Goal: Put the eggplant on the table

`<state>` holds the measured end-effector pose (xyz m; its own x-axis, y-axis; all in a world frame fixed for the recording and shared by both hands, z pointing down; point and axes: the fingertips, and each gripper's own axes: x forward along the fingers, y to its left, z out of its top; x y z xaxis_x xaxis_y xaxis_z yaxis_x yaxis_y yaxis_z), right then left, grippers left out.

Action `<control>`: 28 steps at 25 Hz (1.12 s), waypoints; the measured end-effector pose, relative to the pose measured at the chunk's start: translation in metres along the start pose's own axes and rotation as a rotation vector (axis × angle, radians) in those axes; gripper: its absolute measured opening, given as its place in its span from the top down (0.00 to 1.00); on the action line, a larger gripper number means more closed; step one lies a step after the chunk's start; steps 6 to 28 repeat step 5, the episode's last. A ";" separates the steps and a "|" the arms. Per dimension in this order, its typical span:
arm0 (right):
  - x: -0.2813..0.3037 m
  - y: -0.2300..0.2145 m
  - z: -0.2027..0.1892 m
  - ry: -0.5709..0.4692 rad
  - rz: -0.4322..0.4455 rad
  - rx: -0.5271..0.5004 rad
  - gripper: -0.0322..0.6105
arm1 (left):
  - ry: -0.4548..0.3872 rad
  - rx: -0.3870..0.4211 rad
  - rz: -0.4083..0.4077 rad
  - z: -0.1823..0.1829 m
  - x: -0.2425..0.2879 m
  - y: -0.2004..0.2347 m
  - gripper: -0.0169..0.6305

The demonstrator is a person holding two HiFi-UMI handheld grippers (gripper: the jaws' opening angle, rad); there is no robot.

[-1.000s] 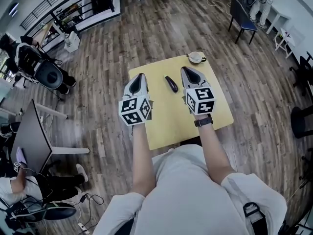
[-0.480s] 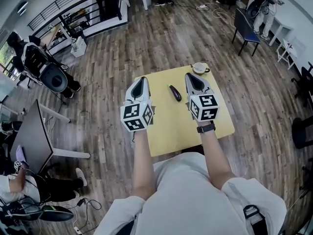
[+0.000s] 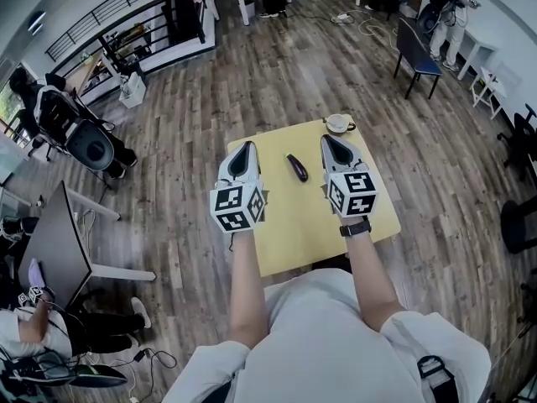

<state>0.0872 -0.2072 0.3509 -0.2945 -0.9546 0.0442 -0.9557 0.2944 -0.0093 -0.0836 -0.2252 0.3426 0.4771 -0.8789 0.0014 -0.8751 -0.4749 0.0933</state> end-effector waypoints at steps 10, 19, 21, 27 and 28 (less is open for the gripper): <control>0.000 -0.014 -0.006 0.018 -0.015 0.004 0.93 | 0.015 0.000 -0.014 -0.006 0.010 -0.008 0.96; 0.000 -0.014 -0.006 0.018 -0.015 0.004 0.93 | 0.015 0.000 -0.014 -0.006 0.010 -0.008 0.96; 0.000 -0.014 -0.006 0.018 -0.015 0.004 0.93 | 0.015 0.000 -0.014 -0.006 0.010 -0.008 0.96; 0.000 -0.014 -0.006 0.018 -0.015 0.004 0.93 | 0.015 0.000 -0.014 -0.006 0.010 -0.008 0.96; 0.000 -0.014 -0.006 0.018 -0.015 0.004 0.93 | 0.015 0.000 -0.014 -0.006 0.010 -0.008 0.96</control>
